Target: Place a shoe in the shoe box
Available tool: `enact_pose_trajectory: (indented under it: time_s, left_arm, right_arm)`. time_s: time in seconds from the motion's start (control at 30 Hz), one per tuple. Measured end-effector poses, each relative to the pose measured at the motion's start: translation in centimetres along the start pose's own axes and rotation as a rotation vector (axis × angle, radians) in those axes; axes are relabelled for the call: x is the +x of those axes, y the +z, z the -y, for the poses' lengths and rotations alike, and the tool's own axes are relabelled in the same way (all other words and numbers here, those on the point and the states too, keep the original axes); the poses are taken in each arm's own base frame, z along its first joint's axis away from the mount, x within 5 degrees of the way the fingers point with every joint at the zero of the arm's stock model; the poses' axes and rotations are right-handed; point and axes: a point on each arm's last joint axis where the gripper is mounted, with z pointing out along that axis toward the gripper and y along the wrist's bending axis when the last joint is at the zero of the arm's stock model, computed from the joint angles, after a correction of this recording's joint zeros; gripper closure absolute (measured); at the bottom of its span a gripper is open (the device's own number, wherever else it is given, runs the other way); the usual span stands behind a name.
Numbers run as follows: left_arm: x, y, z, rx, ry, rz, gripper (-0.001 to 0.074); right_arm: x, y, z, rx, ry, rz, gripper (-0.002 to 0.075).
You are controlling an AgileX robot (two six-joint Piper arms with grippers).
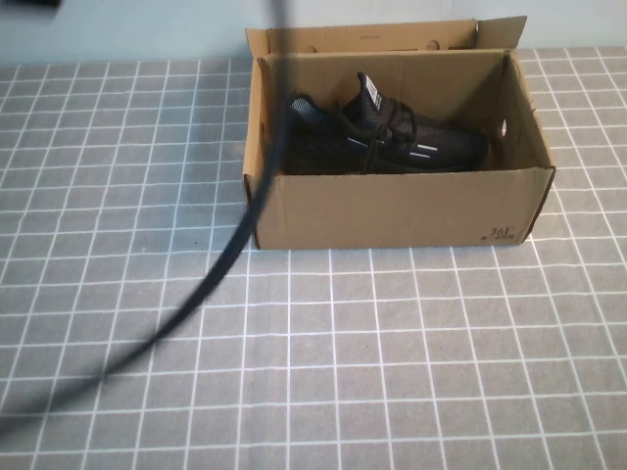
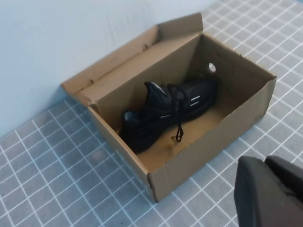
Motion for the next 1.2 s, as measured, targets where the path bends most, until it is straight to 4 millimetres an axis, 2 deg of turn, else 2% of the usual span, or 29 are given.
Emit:
enact_pose_trajectory:
  time_s: [0.1,0.3,0.4,0.57,0.73,0.97,1.2]
  left_arm:
    - [3.5,-1.9,0.9,-0.015,-0.029,0.077,0.0736]
    - [11.7,-3.2,3.2,-0.021,-0.066,0.223,0.0736]
    - [15.8,-3.0,4.3,-0.034,-0.084,0.31,0.0736]
    - [21.9,-1.4,5.9,-0.057,-0.101,0.412,0.0736]
    - [26.1,0.6,6.9,-0.089,-0.07,0.462,0.0736]
    - [31.7,4.7,8.4,-0.055,-0.057,0.295,0.0736]
    - [35.6,6.6,9.4,-0.027,-0.052,0.166,0.0736]
  right_arm:
    - [0.1,0.5,0.1,-0.001,0.003,0.017,0.0742]
    - [0.6,2.4,0.6,-0.009,0.012,0.045,0.0742]
    - [0.8,3.3,0.9,-0.008,-0.003,0.082,0.0742]
    - [0.8,4.7,1.4,-0.003,-0.001,0.175,0.0742]
    - [1.5,6.4,2.2,0.009,0.014,0.249,0.0742]
    - [4.0,9.3,3.7,0.042,0.036,0.332,0.0742]
    - [6.2,11.0,4.7,0.063,0.057,0.32,0.0742]
